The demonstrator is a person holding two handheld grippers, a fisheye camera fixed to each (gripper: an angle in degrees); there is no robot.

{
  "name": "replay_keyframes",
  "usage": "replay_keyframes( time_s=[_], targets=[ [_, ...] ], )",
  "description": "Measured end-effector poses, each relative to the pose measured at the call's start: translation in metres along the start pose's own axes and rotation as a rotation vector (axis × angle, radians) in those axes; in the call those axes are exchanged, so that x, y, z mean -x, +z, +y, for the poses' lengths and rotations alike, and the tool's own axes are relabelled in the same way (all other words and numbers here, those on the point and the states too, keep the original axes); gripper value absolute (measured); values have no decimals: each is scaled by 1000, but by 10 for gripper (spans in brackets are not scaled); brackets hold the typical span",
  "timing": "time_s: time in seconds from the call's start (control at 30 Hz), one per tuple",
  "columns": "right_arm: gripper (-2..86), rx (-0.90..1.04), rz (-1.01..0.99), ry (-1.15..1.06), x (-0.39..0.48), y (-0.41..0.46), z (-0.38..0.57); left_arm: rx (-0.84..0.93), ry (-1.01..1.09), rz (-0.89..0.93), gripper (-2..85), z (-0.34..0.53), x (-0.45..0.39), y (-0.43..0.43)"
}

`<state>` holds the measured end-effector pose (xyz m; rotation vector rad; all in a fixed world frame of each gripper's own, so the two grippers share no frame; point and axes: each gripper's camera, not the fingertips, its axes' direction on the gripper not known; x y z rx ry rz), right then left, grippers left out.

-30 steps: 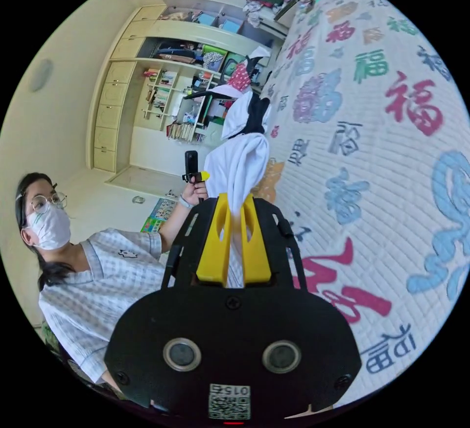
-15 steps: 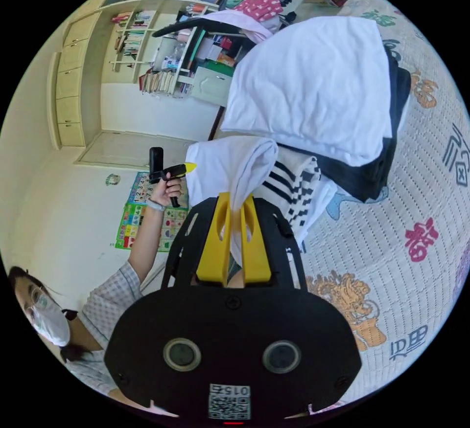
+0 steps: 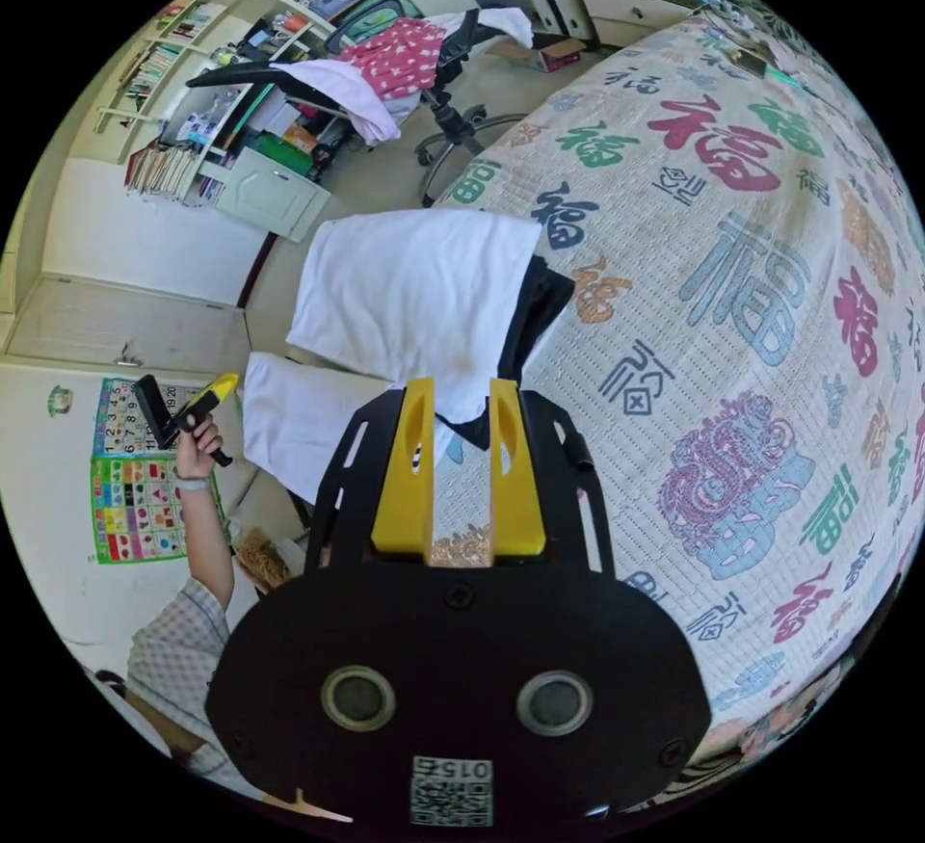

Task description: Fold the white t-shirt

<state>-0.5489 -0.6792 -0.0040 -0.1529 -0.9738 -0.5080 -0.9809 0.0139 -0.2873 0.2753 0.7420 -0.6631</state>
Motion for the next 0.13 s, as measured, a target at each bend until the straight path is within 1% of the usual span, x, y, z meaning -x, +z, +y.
replay_keyframes(
  time_s=[0.07,0.13],
  targets=[
    [75,70,-11,13,24,19,-18,-1,31,17,64,5,-22,4],
    [63,98,-17,41,39,29,-27,34,98,-52,67,13,-56,10]
  ],
)
